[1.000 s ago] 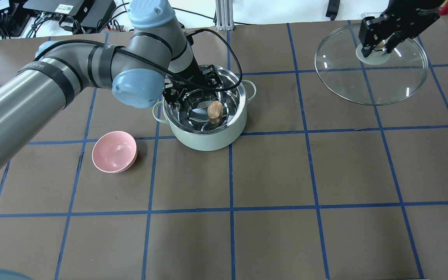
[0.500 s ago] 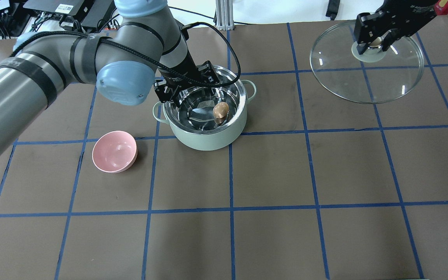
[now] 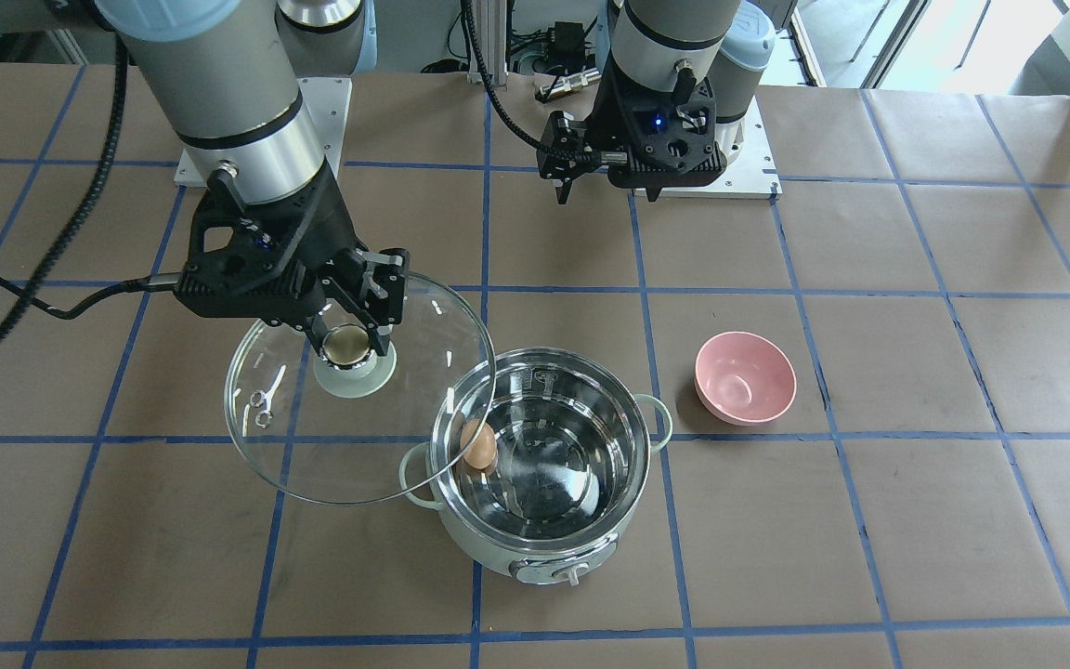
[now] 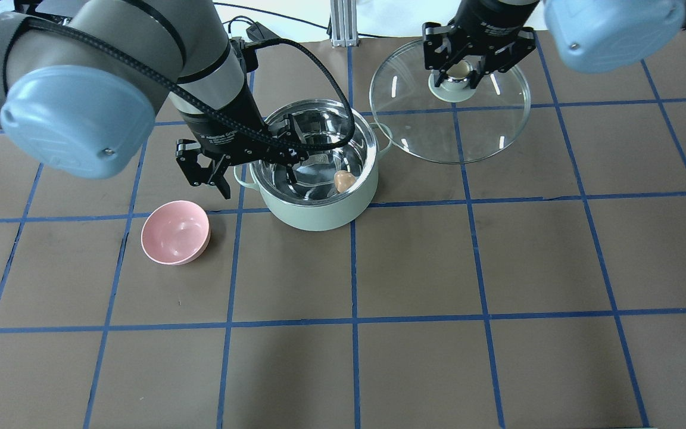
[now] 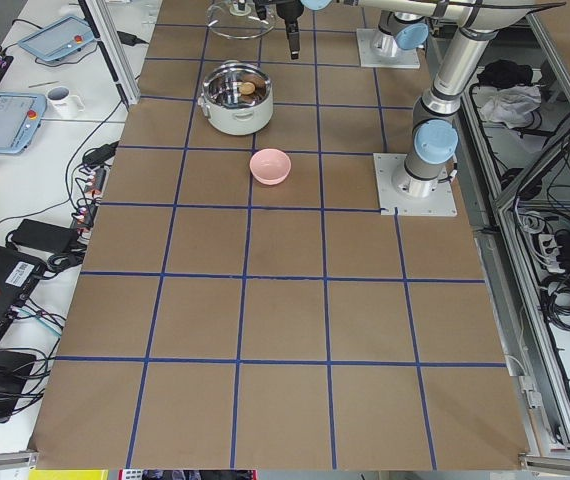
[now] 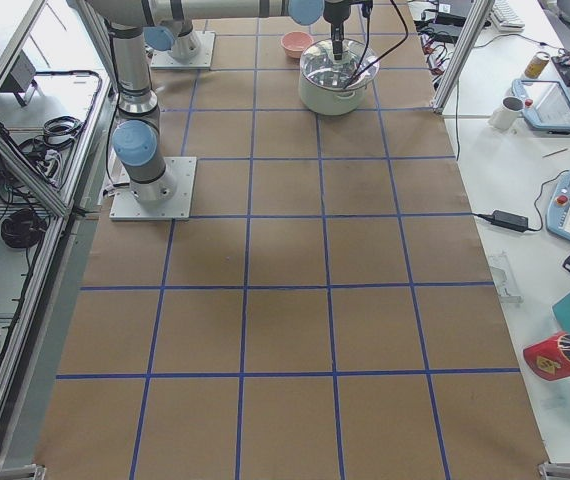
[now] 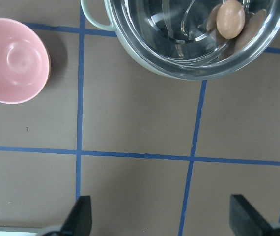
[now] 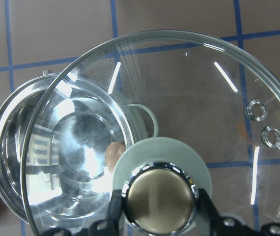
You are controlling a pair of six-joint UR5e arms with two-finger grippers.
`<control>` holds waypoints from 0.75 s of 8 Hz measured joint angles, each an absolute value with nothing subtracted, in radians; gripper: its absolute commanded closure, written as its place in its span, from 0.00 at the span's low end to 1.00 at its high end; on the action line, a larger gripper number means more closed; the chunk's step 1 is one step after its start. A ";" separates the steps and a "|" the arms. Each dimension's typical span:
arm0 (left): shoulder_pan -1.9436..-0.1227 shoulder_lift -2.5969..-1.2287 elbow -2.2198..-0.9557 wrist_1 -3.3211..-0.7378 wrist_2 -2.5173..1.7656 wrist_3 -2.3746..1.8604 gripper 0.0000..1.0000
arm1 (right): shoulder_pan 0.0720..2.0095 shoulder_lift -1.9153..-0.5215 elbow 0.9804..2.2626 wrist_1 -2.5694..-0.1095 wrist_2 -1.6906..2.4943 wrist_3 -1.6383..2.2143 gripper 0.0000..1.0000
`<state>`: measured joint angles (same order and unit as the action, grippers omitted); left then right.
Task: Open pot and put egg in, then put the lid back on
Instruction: 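Withdraw the left gripper while the right gripper carries the lid over the pot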
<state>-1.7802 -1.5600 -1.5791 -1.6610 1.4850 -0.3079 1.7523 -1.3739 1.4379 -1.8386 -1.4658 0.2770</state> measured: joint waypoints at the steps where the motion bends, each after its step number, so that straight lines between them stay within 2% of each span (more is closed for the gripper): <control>1: -1.762 -1.552 -1.578 -1.667 1.493 -0.239 0.00 | 1.786 -1.353 1.438 -1.865 -1.463 0.332 1.00; 4: -1.567 -1.548 -1.569 -1.673 1.527 0.062 0.00 | 1.906 -1.260 1.432 -1.969 -1.477 0.473 1.00; 6: -1.524 -1.547 -1.569 -1.669 1.551 0.122 0.00 | 1.955 -1.213 1.417 -1.993 -1.497 0.525 1.00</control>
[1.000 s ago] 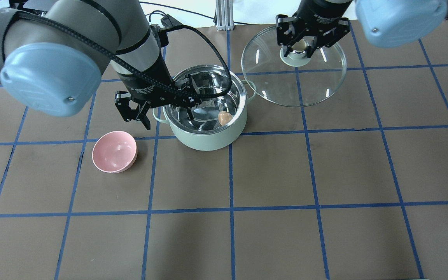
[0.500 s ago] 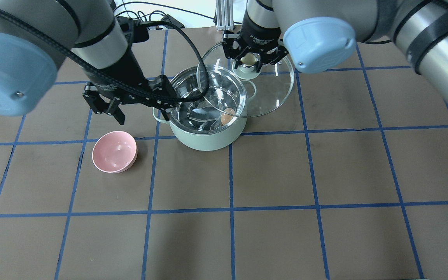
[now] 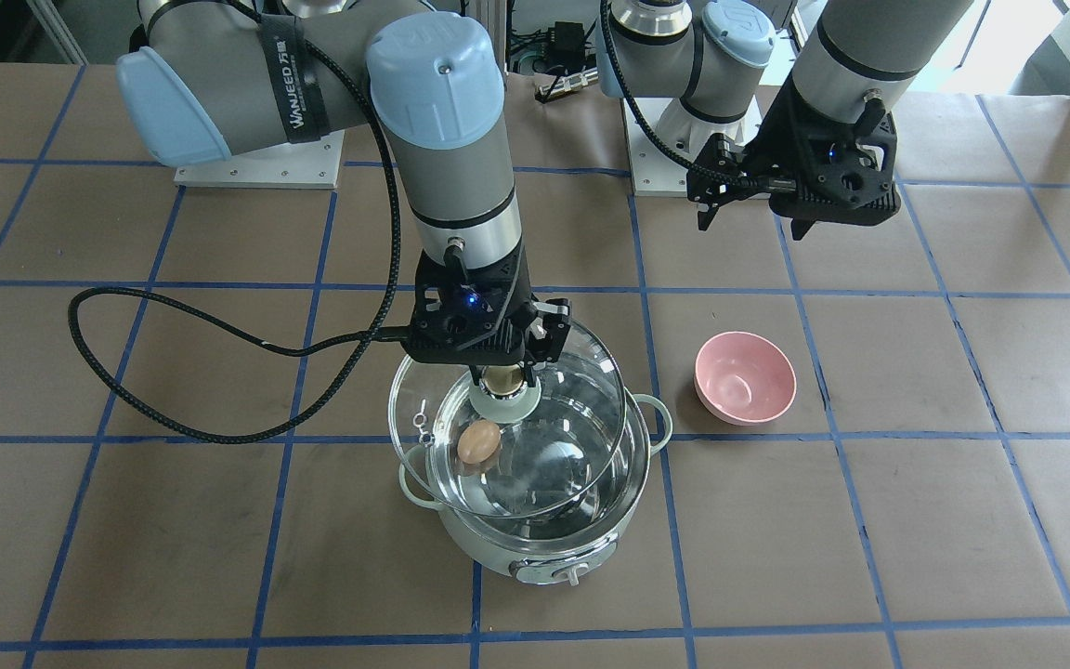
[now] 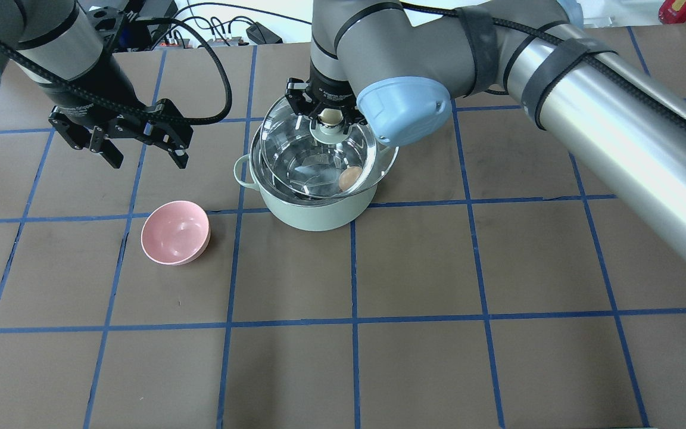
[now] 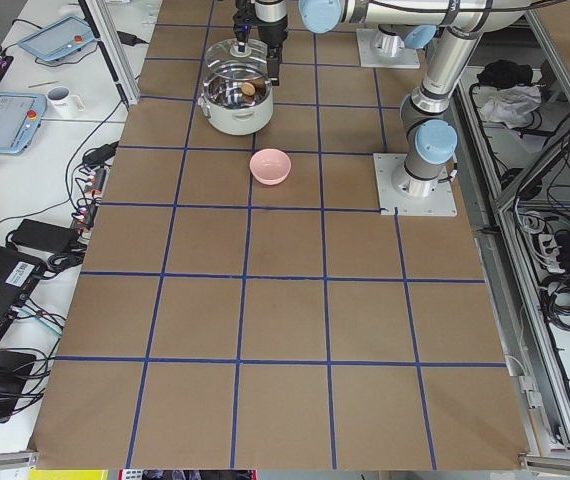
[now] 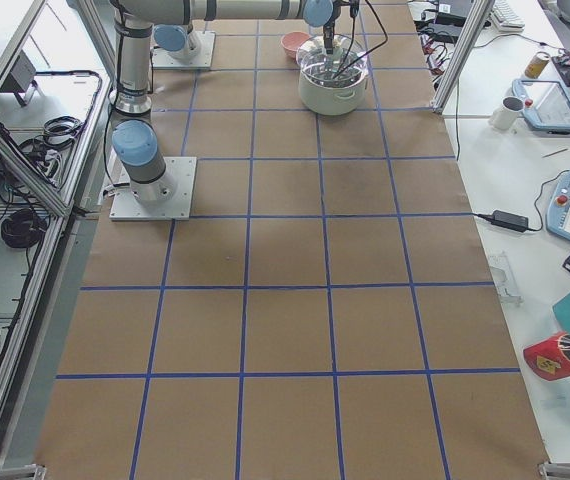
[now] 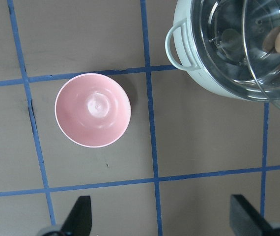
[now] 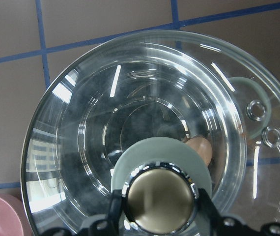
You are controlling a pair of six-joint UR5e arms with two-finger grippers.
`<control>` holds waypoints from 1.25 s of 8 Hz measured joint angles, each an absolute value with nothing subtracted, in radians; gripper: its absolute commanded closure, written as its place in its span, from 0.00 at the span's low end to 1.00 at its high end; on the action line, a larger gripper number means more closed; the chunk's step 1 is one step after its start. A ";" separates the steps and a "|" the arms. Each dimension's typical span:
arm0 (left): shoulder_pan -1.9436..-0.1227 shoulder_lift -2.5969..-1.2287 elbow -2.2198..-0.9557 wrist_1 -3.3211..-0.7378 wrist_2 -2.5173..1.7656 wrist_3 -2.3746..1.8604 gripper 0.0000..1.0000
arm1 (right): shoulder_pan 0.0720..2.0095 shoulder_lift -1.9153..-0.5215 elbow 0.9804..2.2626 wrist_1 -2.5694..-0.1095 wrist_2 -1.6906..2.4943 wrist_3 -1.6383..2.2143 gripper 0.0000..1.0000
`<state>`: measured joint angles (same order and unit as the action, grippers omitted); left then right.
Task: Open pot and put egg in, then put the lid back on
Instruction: 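Withdraw the left gripper while the right gripper carries the lid over the pot, then lower the glass lid onto the pot with the right gripper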
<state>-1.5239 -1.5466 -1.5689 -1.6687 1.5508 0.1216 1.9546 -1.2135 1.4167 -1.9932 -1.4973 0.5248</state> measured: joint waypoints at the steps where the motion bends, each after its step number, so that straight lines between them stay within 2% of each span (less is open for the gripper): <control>1: -1.520 -1.547 -1.569 -1.666 1.554 0.129 0.00 | 1.974 -1.190 1.412 -2.009 -1.512 0.543 1.00; 10: -1.519 -1.538 -1.575 -1.665 1.555 0.129 0.00 | 2.031 -1.100 1.403 -2.090 -1.549 0.558 1.00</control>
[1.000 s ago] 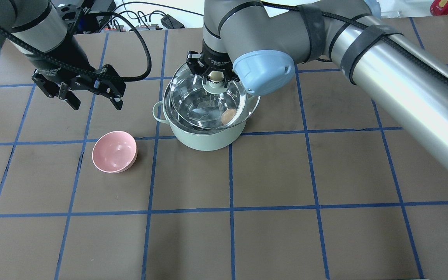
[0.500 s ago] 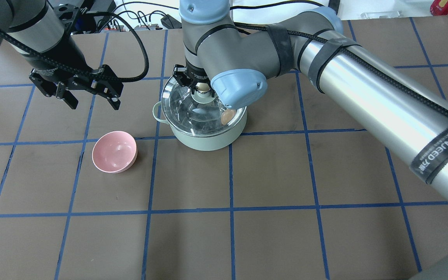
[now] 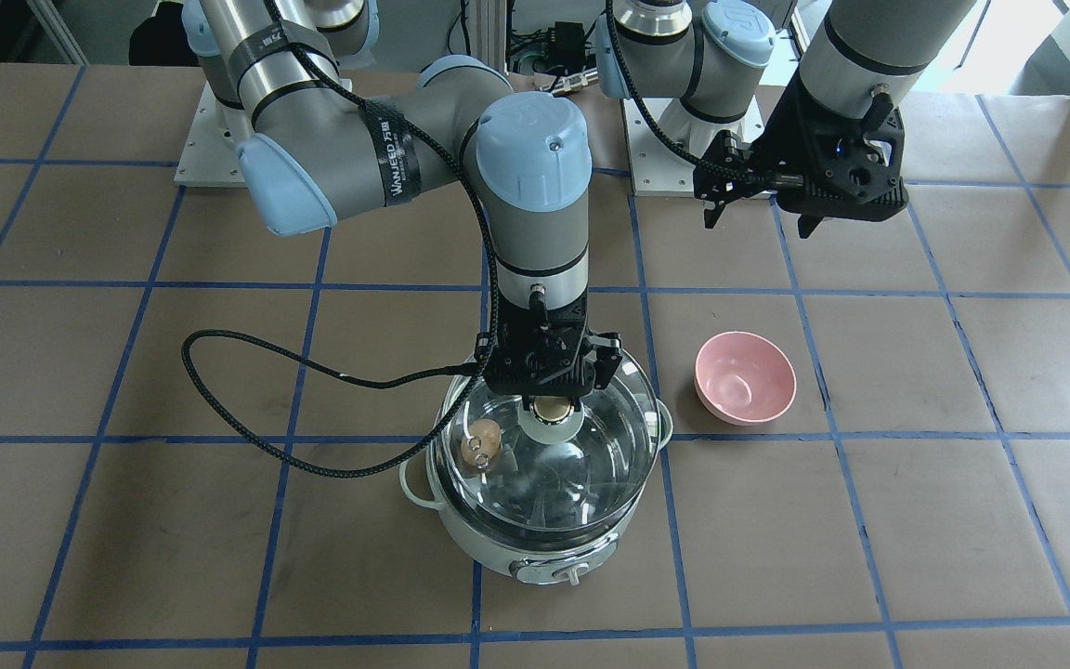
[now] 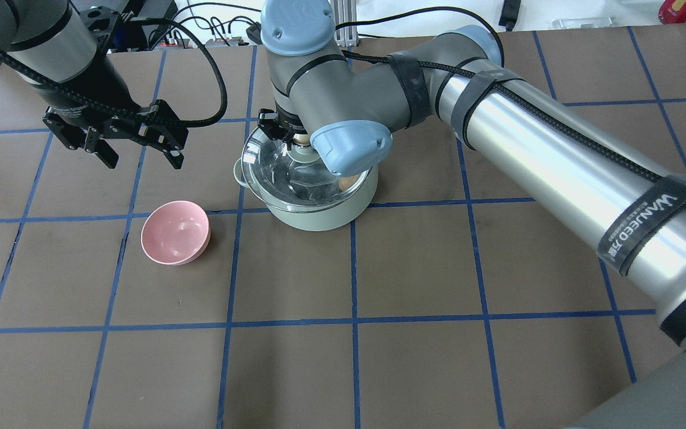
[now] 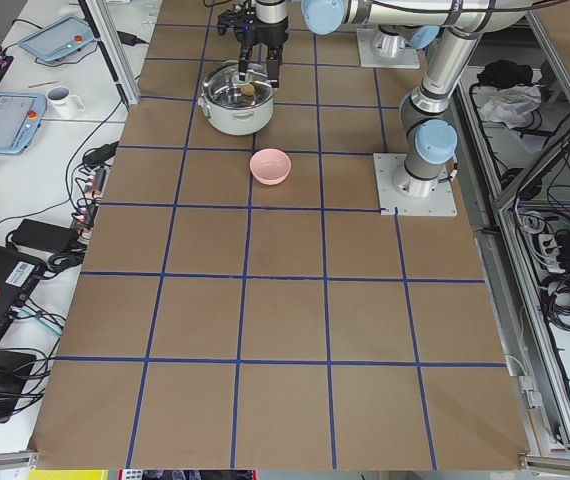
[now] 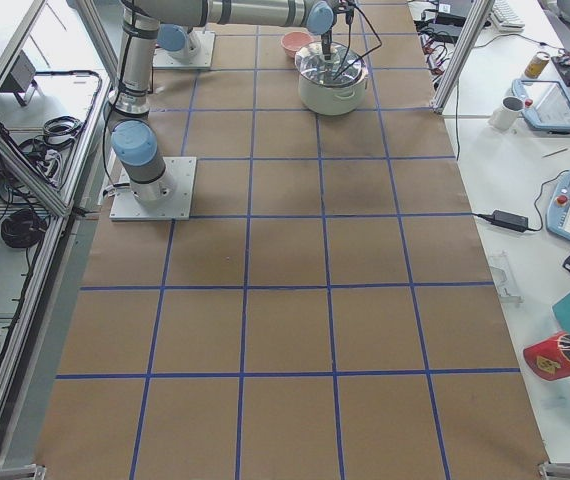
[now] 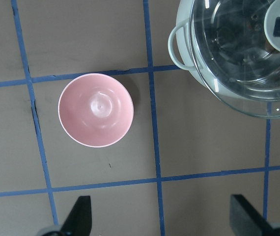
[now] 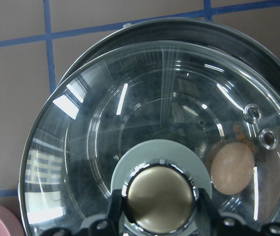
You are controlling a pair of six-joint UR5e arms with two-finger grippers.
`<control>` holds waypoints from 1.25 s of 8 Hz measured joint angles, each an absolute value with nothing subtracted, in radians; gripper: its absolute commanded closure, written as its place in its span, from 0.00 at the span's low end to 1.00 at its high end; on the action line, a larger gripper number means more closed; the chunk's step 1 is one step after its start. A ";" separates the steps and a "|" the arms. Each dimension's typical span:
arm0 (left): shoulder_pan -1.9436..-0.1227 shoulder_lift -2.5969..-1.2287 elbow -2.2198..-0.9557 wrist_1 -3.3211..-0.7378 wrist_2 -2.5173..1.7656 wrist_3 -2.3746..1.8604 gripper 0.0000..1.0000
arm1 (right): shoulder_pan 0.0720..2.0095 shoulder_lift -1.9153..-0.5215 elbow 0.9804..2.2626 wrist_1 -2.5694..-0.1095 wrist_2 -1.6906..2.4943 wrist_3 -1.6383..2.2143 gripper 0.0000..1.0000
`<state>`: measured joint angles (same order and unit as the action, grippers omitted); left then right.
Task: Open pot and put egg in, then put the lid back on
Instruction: 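Lower the glass lid onto the pot with the right gripper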
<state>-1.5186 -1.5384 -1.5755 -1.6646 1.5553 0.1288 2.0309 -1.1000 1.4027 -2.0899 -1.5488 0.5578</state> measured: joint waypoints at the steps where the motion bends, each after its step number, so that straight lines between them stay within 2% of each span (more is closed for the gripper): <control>1: -1.519 -1.538 -1.575 -1.664 1.555 0.128 0.00 | 2.031 -1.099 1.393 -2.090 -1.557 0.544 1.00; 10: -1.519 -1.540 -1.575 -1.663 1.550 0.127 0.00 | 2.017 -1.101 1.376 -2.091 -1.586 0.503 1.00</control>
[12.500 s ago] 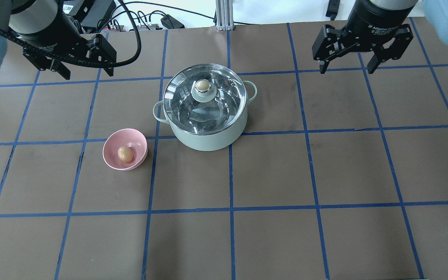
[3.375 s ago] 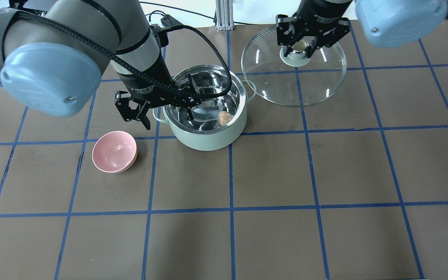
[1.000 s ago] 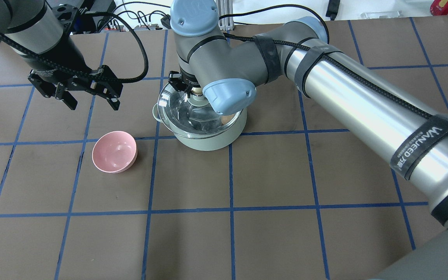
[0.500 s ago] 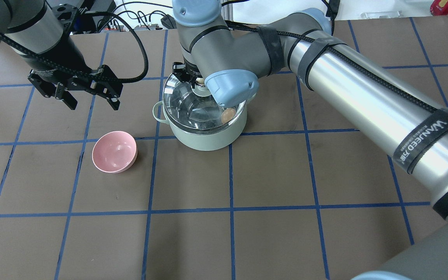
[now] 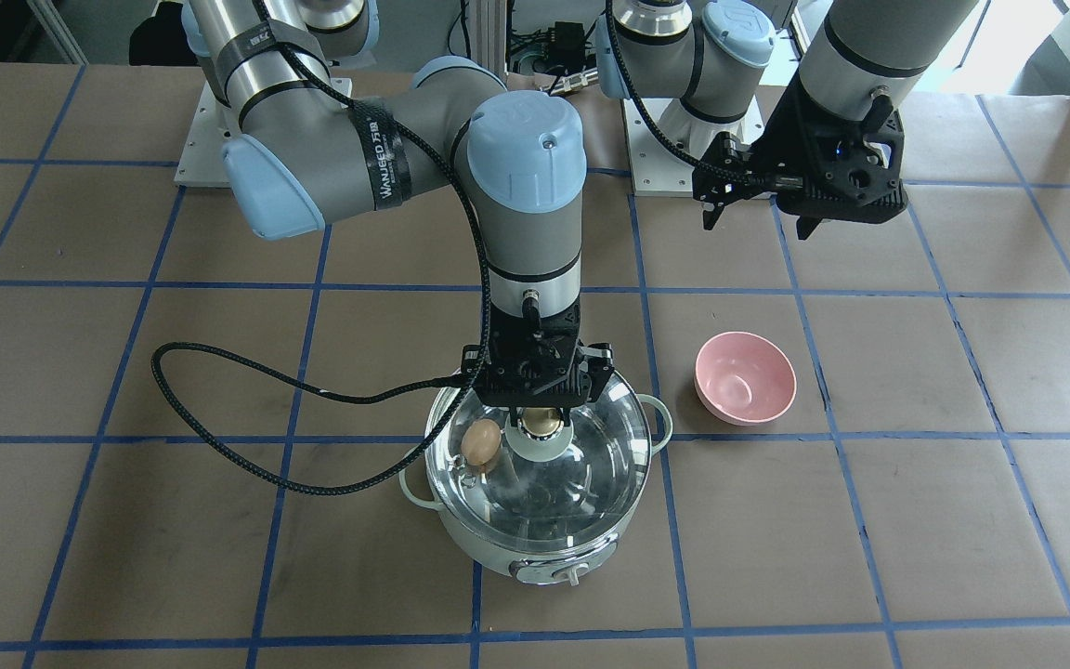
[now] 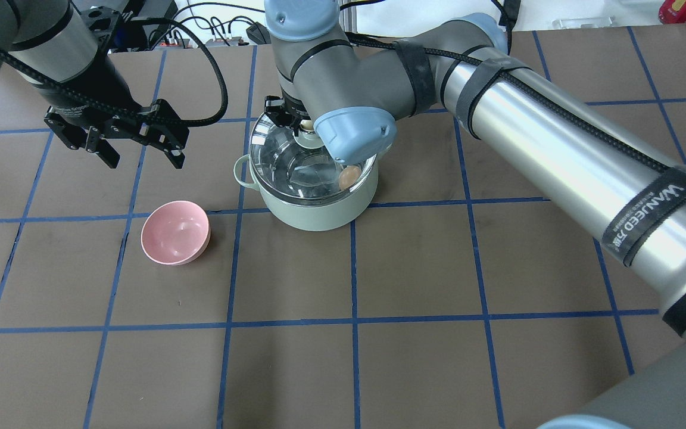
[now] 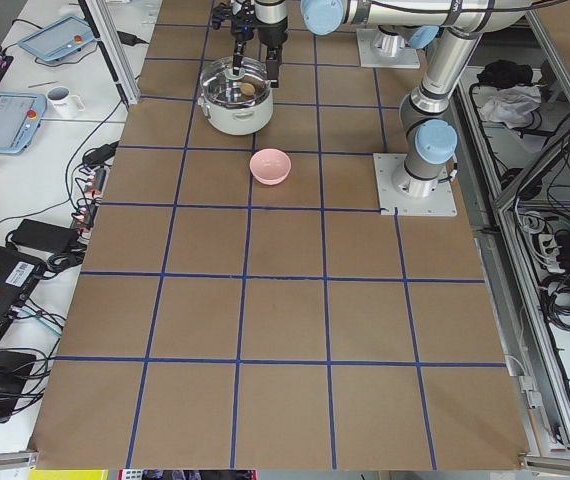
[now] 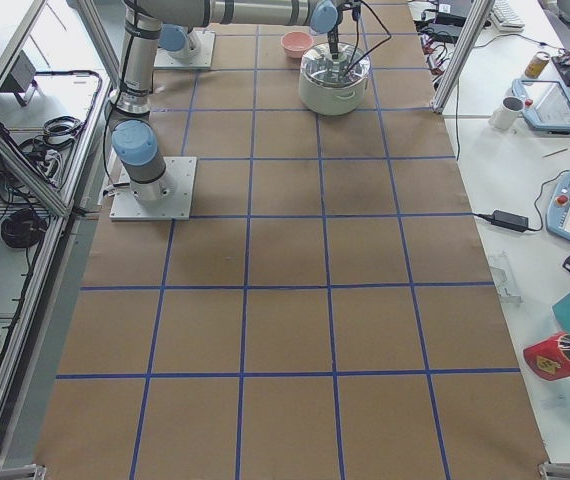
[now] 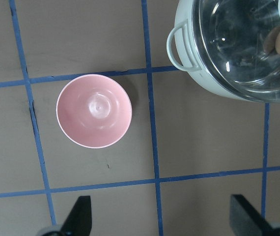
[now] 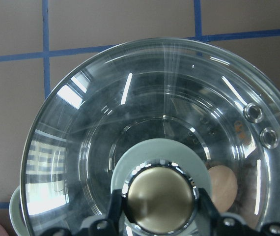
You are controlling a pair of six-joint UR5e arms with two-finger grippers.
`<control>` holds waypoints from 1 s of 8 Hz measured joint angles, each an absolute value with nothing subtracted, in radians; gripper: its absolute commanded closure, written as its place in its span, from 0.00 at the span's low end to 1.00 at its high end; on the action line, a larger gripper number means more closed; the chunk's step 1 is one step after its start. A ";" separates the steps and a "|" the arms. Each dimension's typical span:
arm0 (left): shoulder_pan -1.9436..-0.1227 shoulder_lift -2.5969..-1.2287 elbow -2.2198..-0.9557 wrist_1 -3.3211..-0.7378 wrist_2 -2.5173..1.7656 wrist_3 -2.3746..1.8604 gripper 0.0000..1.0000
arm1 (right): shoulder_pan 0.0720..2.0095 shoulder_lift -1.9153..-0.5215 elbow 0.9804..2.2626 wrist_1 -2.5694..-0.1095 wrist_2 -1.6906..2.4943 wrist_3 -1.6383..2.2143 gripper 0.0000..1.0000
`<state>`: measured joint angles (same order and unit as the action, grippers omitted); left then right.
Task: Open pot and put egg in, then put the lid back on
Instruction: 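Lower the glass lid onto the pot with the right gripper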
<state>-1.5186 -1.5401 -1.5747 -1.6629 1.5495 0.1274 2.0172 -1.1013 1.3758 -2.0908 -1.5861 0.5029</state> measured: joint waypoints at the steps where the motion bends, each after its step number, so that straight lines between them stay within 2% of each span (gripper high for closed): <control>1: -1.519 -1.540 -1.574 -1.663 1.549 0.127 0.00 | 2.017 -1.102 1.376 -2.091 -1.584 0.502 1.00; 8: -1.519 -1.543 -1.574 -1.661 1.544 0.127 0.00 | 2.017 -1.097 1.379 -2.116 -1.567 0.501 1.00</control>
